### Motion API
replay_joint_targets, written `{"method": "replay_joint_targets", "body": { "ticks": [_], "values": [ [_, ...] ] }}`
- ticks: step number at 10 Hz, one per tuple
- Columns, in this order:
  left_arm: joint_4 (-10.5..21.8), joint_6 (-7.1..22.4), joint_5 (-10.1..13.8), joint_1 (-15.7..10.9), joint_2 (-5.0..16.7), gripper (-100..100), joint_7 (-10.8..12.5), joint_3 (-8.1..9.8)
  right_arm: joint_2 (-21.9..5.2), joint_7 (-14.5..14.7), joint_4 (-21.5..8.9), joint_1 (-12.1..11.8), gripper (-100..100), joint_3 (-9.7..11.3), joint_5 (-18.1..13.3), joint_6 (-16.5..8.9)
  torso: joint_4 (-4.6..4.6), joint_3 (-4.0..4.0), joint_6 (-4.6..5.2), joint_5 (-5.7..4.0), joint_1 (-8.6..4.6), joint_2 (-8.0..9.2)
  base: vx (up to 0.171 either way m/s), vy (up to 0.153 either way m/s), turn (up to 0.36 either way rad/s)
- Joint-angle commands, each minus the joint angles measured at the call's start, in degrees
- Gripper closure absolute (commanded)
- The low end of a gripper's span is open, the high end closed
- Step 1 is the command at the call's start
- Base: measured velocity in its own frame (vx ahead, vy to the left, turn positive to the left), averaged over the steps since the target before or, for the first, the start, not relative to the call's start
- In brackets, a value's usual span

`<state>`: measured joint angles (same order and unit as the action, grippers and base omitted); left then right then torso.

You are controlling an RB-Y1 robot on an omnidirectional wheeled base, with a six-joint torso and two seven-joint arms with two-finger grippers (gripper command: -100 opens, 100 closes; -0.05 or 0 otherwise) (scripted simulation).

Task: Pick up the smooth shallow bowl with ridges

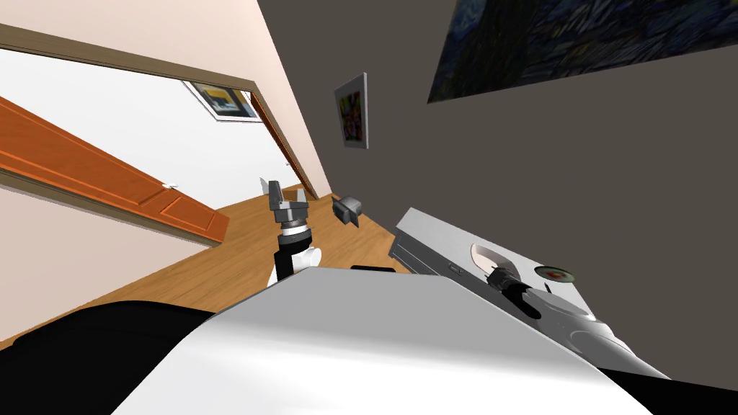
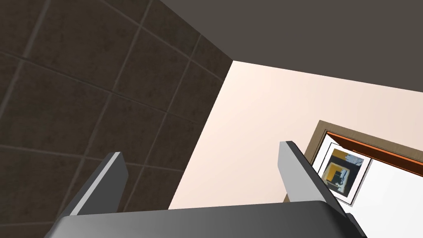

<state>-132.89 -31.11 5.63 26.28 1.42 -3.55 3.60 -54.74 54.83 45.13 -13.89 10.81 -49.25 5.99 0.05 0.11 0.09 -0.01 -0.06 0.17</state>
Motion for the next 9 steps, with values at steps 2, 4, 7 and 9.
{"method": "replay_joint_targets", "body": {
  "ticks": [2, 4, 7, 9],
  "values": [
    [0.0, 0.0, 0.0, 0.0, 0.0, 0, 0.0, 0.0, 0.05, 0.0, -0.01, -0.03, 100, 0.03, 0.0, 0.03, 0.0, -0.03, -0.02, 0.06, 0.05, -0.07, -0.003, 0.0, -0.001],
    [0.0, 0.0, 0.0, 0.0, 0.0, 0, 0.0, 0.0, 0.02, 0.0, -0.01, -0.02, 100, 0.02, 0.0, 0.02, -0.01, -0.05, 0.0, 0.05, 0.08, -0.1, 0.0, 0.0, 0.0],
    [0.0, 0.0, 0.0, 0.02, 0.0, 0, 0.0, 0.01, -1.01, 1.11, 2.71, -1.09, 100, -0.56, -0.56, 1.4, -0.06, -0.14, 0.17, 0.13, 0.2, -0.25, 0.074, 0.023, -0.235],
    [-0.01, -0.01, 0.0, 0.02, 0.0, 0, 0.0, 0.0, -1.9, 2.31, 5.22, -2.05, 100, -1.22, -1.18, 2.87, -0.07, -0.27, 0.03, 0.17, 0.36, -0.5, 0.148, 0.06, -0.289]
  ]
}}
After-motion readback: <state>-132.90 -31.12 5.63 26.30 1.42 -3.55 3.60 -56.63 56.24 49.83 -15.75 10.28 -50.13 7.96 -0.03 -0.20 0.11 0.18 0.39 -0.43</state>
